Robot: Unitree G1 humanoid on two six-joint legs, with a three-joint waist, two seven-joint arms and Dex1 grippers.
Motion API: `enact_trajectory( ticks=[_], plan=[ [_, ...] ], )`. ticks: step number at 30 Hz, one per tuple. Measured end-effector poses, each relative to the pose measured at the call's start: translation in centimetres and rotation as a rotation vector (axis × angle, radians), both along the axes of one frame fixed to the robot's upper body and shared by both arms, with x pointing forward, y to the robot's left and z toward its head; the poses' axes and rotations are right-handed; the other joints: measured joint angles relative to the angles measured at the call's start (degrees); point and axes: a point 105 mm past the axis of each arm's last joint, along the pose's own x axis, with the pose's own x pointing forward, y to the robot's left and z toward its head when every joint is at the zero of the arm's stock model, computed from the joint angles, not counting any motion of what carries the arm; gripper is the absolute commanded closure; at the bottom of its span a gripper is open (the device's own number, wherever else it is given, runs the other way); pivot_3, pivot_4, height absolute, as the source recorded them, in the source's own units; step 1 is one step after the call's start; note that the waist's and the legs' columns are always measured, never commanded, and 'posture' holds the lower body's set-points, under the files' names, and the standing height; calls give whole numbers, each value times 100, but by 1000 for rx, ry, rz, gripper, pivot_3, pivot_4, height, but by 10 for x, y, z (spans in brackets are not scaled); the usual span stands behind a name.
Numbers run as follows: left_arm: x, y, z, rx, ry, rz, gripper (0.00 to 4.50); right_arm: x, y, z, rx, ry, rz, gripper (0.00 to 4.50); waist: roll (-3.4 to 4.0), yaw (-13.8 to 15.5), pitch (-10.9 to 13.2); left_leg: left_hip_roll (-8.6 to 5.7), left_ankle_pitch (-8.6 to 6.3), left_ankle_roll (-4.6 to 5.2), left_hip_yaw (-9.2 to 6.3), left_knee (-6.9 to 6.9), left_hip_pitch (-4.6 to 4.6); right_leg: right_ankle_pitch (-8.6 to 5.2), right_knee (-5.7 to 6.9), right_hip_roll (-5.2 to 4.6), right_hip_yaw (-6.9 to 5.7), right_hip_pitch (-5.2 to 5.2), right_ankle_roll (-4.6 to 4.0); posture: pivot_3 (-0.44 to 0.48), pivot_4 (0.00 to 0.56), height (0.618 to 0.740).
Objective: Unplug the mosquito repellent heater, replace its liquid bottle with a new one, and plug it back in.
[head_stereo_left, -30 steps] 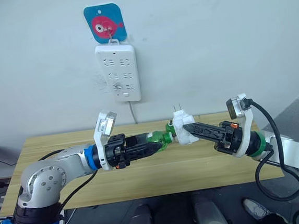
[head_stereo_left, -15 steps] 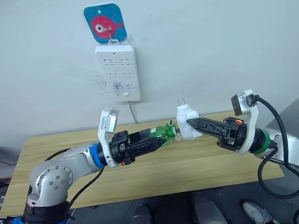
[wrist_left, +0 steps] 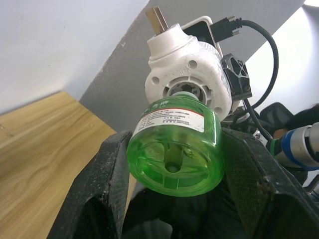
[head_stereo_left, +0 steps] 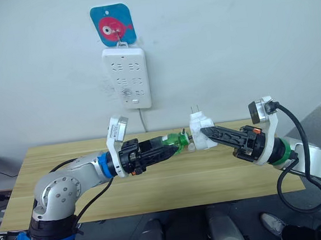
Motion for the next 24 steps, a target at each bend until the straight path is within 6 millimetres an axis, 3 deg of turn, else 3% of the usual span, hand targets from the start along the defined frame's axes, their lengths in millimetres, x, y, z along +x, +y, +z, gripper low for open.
enact_trajectory(
  ticks=[24],
  plan=[
    [-6,4,3,16,43,-27,2091,-3,0,1,-4,0,15,1531,0,0,0,0,0,0,0,0,0,0,0,0,0,0,0,-60,196,740]
  ],
)
